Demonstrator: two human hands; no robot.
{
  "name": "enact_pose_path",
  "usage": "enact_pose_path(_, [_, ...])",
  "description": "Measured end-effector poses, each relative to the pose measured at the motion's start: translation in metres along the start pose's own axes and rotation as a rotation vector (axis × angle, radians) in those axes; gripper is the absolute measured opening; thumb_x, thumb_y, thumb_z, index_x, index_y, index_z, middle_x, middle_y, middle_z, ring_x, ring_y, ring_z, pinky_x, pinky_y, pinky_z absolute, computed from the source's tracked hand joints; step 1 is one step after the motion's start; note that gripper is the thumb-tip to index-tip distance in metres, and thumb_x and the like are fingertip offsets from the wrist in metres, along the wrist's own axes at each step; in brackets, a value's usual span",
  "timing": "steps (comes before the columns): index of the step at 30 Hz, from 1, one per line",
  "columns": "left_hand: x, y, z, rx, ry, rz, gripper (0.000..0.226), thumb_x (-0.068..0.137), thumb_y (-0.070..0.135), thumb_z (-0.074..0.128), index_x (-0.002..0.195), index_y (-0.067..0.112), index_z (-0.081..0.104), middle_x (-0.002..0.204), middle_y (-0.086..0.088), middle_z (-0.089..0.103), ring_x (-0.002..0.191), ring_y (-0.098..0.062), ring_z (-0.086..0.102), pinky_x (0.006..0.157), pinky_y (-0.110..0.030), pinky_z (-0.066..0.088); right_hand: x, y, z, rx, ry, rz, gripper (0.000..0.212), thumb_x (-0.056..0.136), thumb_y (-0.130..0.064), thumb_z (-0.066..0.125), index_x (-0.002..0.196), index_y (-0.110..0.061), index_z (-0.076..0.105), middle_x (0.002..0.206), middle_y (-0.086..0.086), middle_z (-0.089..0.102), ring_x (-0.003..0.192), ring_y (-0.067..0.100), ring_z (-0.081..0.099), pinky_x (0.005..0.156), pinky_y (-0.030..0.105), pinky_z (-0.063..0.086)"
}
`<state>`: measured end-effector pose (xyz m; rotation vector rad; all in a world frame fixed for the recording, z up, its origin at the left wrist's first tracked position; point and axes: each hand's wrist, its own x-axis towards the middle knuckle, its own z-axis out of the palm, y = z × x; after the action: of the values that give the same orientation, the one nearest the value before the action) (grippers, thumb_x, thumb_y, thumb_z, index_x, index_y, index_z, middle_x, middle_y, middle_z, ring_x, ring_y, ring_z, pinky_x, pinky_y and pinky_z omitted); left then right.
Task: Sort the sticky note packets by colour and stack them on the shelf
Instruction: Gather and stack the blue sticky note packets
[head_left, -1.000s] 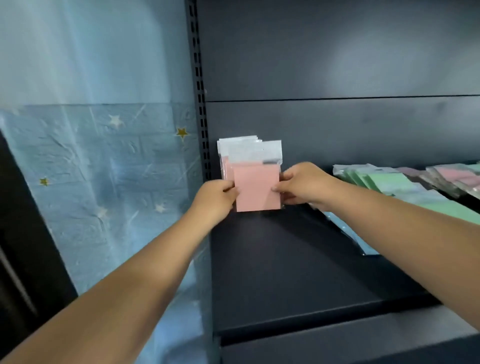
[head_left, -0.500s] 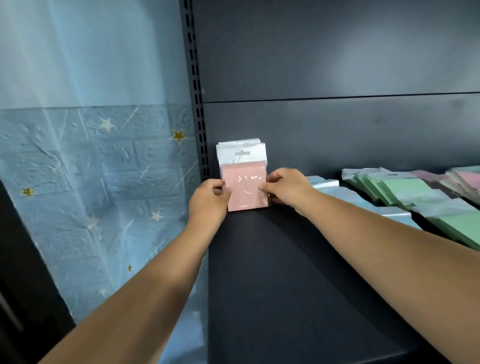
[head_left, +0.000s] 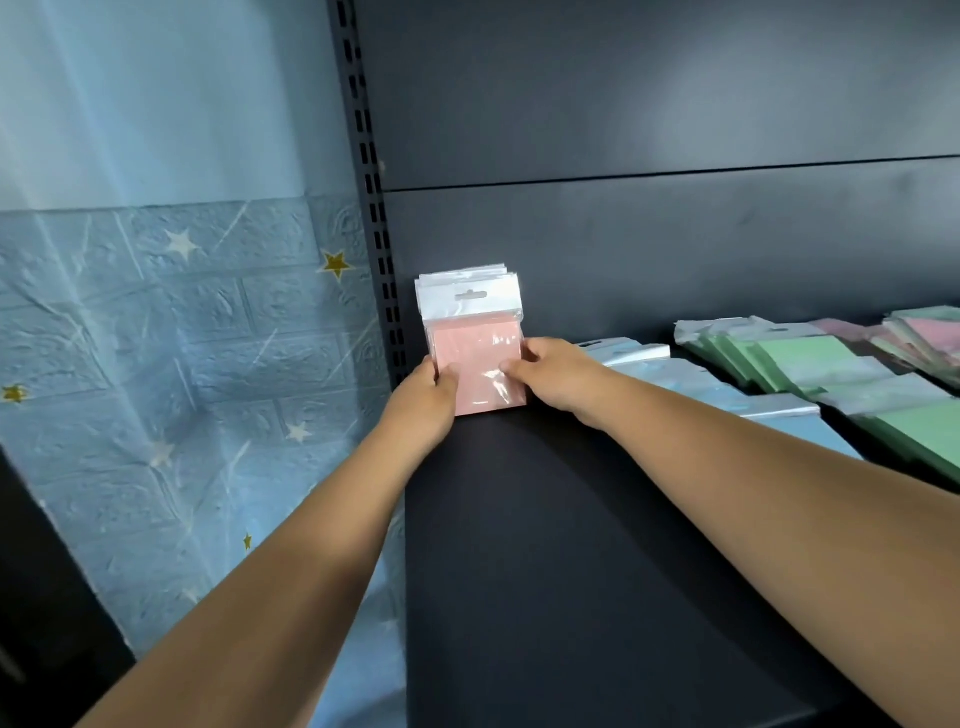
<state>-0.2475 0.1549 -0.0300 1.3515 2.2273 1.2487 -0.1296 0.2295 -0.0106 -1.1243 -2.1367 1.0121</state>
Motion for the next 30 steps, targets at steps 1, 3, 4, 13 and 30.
enact_pose_path(1, [0.001,-0.001,0.001,-0.013,0.000,-0.002,0.041,0.101,0.029,0.030,0.137,0.015,0.041,0.136,-0.007,0.050,0.123,-0.023,0.046,0.083,-0.021,0.029,0.000,0.000,0.001,-0.006,0.002,0.003,0.031,0.095,-0.027,0.048,0.121,-0.013,0.056,0.121,0.003,0.060,0.111,0.021,0.055,0.090,0.028,0.040])
enact_pose_path(3, [0.003,-0.003,0.001,-0.061,0.000,-0.011,0.039,0.100,0.029,0.032,0.134,0.013,0.045,0.132,-0.008,0.052,0.121,-0.024,0.048,0.085,-0.023,0.031,0.002,-0.003,0.001,-0.009,0.006,0.024,0.034,0.093,-0.029,0.050,0.121,-0.010,0.056,0.120,0.005,0.060,0.110,0.023,0.056,0.091,0.031,0.042])
enact_pose_path(4, [0.004,-0.005,0.001,-0.100,0.004,-0.027,0.040,0.099,0.030,0.034,0.132,0.010,0.045,0.132,-0.008,0.052,0.122,-0.025,0.048,0.088,-0.025,0.034,0.002,-0.005,-0.002,0.015,0.017,0.037,0.035,0.092,-0.031,0.052,0.119,-0.009,0.055,0.117,0.006,0.060,0.106,0.024,0.057,0.087,0.031,0.044])
enact_pose_path(13, [-0.051,0.031,-0.022,-0.243,0.209,0.168,0.037,0.096,0.023,0.045,0.132,0.015,0.048,0.119,0.011,0.050,0.121,-0.008,0.045,0.093,-0.017,0.029,-0.041,0.003,-0.126,-0.045,0.037,0.036,0.041,0.084,-0.037,0.064,0.115,-0.011,0.058,0.119,0.006,0.060,0.114,0.021,0.056,0.105,0.034,0.040])
enact_pose_path(30, [-0.135,0.116,0.091,0.454,-0.320,-0.022,0.100,0.054,0.090,0.025,0.128,0.030,0.054,0.124,0.006,0.048,0.126,-0.017,0.041,0.108,-0.035,0.032,-0.107,0.076,-0.156,-0.587,-0.133,-0.133,0.054,0.078,-0.067,0.051,0.114,-0.028,0.045,0.106,-0.008,0.054,0.109,0.020,0.049,0.095,0.036,0.032])
